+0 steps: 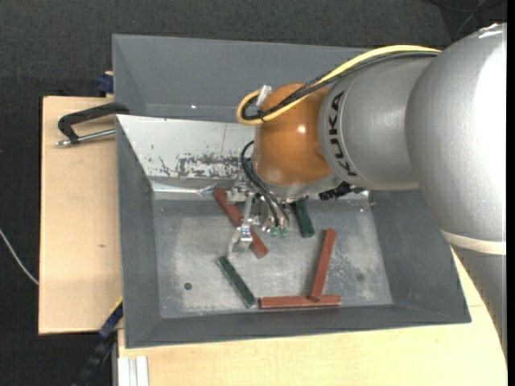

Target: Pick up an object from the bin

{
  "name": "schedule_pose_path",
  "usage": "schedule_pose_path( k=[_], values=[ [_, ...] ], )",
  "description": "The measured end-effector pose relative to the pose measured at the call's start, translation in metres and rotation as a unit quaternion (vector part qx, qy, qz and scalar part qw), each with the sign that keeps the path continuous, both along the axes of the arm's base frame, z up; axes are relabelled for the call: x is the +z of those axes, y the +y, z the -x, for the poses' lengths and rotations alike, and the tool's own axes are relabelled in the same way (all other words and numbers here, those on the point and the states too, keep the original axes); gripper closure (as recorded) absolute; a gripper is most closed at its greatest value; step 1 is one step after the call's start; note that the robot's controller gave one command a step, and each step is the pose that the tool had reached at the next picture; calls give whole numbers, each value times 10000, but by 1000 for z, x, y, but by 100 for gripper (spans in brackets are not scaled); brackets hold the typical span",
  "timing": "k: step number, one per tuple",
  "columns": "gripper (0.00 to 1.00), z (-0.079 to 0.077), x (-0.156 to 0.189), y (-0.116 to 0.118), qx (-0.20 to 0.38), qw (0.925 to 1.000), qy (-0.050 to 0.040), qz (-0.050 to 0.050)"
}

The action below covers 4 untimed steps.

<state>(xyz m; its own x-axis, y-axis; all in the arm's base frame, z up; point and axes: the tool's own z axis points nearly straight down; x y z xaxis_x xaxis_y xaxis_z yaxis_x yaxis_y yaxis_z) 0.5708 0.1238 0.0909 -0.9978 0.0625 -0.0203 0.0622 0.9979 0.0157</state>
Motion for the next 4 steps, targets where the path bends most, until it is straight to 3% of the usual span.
schedule_pose_path(
  k=[1,2,3,4],
  values=[
    [0,-9,3,-44,303,9995,79,74],
    [100,-31,-11,-67,692,9976,-21,38],
    [100,-31,-11,-67,691,9976,-20,38],
    [100,-31,151,-58,1034,9946,42,76]
  ],
)
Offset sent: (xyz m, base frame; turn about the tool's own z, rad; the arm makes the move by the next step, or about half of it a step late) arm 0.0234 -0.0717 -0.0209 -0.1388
